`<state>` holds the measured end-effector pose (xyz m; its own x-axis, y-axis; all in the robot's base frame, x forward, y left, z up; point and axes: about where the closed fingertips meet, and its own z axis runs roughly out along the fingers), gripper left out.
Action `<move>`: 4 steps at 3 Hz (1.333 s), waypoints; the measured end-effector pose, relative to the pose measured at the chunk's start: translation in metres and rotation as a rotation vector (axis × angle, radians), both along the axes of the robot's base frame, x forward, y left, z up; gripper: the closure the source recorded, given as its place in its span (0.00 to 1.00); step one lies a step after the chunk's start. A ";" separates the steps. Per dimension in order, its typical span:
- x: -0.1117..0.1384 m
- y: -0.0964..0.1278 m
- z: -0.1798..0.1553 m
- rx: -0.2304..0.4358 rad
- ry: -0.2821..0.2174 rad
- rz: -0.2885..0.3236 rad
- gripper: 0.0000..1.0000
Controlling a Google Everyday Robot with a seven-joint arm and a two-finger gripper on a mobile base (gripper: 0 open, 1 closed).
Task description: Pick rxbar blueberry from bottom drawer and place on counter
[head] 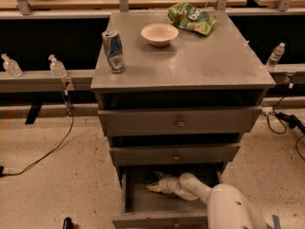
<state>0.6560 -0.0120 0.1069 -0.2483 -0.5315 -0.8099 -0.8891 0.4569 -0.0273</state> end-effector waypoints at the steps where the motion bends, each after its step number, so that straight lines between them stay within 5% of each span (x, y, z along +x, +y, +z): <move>1: -0.023 -0.025 0.019 0.110 -0.065 0.001 1.00; 2: -0.081 -0.070 0.075 0.312 -0.222 0.008 1.00; 3: -0.117 -0.112 0.098 0.386 -0.288 -0.033 1.00; 4: -0.145 -0.153 0.132 0.374 -0.360 -0.078 1.00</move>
Offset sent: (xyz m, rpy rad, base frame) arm -0.1392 -0.1622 0.1187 0.4620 -0.3550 -0.0554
